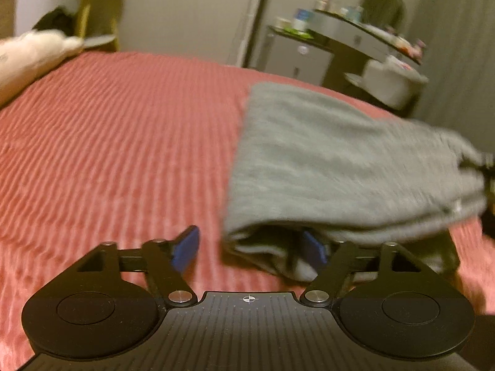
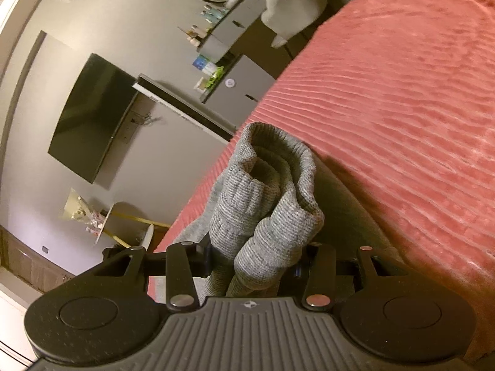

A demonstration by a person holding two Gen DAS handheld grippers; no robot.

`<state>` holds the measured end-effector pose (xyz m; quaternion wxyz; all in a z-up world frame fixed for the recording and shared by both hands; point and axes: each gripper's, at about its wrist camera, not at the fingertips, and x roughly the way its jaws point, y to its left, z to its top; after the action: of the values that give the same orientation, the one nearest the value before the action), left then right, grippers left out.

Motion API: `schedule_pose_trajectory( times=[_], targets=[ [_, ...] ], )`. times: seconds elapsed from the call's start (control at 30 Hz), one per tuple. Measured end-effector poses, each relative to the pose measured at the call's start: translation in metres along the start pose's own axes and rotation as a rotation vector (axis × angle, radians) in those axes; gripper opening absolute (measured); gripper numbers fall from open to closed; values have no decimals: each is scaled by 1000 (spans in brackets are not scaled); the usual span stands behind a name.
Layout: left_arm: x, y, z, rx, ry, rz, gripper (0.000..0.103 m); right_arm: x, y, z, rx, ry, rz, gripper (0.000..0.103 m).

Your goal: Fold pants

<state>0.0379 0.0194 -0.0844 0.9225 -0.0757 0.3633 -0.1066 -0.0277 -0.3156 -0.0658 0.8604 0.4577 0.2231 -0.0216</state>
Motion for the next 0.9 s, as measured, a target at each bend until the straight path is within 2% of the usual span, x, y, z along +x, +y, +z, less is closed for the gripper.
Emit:
schedule_pose_trajectory(
  times=[0.1,0.17,0.27,0.37,0.43,0.5,0.6,0.7,0.87,0.9],
  targets=[
    [5,-23,-4,103,12,3,88,-8,18,2,-33,-23,43,44],
    [12,-34,-5,141,11,50,89,-14,30,2,-53,-40,76,44],
    [24,-34,-6,103,17,102,87,-23,45,2,-80,-55,124,44],
    [30,-28,-6,78,32,91,76,-30,52,5,-98,-68,142,44],
    [29,-25,-6,69,29,62,65,-31,53,5,-114,-80,132,44],
    [25,-20,-6,51,12,48,59,-28,47,7,-97,-76,108,44],
    [22,-4,-3,-29,5,26,52,-23,36,9,-73,-65,67,44],
    [20,6,-1,-80,0,21,50,-17,23,9,-54,-53,36,44],
    [18,-1,-1,-18,-12,39,49,-8,2,8,-42,-32,0,44],
    [17,1,-1,-19,-8,43,53,-5,-3,7,-42,-28,-8,44]
  ],
)
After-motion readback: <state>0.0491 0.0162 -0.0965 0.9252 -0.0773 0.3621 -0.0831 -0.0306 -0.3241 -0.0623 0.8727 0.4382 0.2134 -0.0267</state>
